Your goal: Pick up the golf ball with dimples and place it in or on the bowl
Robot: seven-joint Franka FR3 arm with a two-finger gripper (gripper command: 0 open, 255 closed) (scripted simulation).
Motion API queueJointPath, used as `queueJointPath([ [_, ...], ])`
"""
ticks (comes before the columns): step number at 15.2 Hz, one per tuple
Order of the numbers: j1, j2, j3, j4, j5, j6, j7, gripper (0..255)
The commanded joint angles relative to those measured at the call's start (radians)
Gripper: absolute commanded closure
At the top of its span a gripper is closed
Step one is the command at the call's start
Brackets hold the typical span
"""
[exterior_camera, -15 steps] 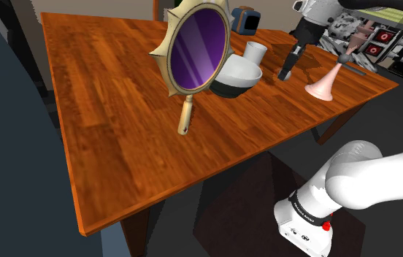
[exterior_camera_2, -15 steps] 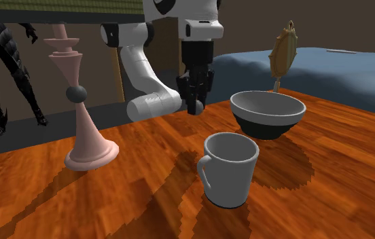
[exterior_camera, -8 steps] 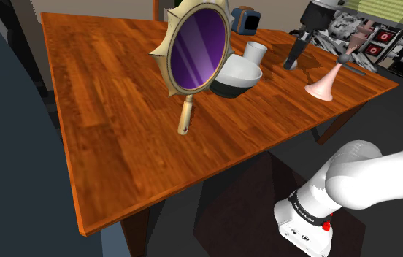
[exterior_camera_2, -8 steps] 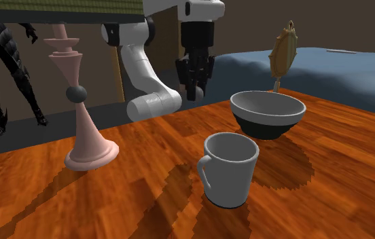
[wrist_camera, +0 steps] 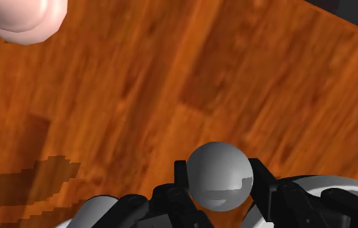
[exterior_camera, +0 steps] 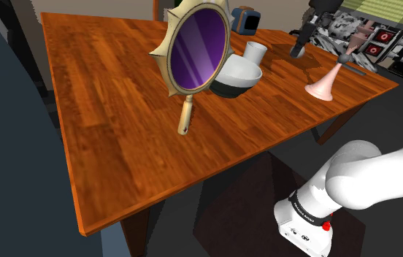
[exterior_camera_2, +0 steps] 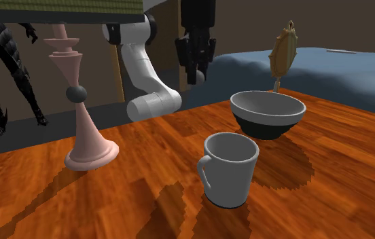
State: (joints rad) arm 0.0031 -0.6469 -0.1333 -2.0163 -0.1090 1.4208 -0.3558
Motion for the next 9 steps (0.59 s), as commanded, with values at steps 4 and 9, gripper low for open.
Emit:
queueJointPath([
  [4, 0.002, 0.03, 0.002, 0.085, 0.003, -0.055, -0.003, 255],
  [9, 0.03, 0.127, 0.081, 0.154, 0.05, -0.035, 0.099, 255],
])
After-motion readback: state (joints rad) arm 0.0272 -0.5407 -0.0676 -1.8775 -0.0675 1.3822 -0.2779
